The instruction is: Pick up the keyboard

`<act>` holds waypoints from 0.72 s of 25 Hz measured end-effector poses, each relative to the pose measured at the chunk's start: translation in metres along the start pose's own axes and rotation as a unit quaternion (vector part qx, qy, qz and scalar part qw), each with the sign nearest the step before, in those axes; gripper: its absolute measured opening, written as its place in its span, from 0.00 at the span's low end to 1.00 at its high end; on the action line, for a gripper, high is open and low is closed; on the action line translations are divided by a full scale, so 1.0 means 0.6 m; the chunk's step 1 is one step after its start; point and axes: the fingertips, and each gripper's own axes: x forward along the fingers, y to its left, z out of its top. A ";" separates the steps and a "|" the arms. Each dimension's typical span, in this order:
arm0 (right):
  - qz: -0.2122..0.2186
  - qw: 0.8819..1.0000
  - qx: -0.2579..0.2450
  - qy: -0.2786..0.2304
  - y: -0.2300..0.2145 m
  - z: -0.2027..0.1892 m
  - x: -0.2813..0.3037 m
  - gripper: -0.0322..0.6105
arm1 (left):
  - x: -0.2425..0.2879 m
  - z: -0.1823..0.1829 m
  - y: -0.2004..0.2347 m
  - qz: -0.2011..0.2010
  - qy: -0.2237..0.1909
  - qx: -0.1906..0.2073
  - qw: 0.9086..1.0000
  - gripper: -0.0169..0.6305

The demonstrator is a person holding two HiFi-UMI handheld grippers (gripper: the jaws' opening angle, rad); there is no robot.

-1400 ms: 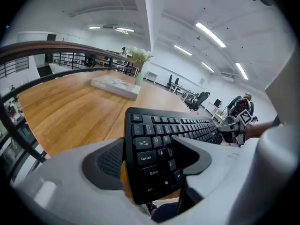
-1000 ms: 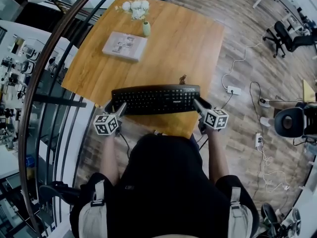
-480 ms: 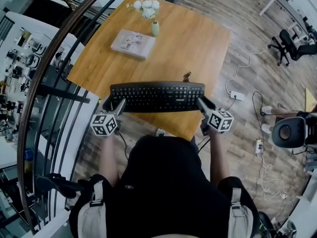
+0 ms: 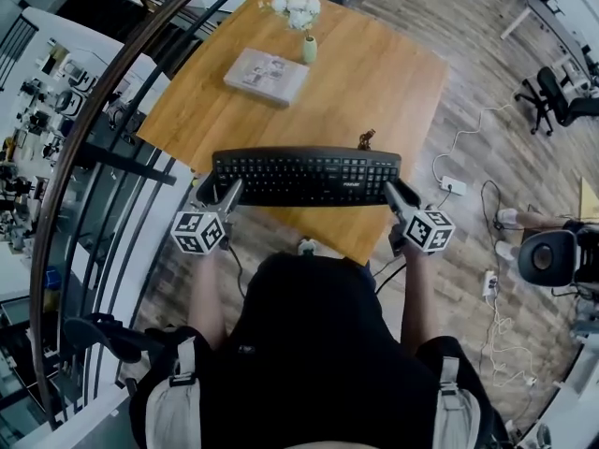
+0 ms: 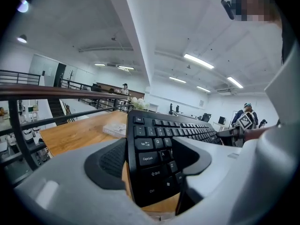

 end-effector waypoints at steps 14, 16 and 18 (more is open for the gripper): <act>-0.004 0.999 -0.014 -0.032 0.003 0.039 -0.038 0.27 | -0.009 0.064 -0.034 -0.032 -0.053 0.002 0.998 0.51; -0.004 0.999 -0.016 -0.037 0.003 0.045 -0.042 0.27 | -0.009 0.072 -0.039 -0.036 -0.058 0.005 0.998 0.51; -0.004 0.999 -0.018 -0.041 0.003 0.053 -0.047 0.27 | -0.008 0.081 -0.044 -0.040 -0.060 0.008 0.997 0.51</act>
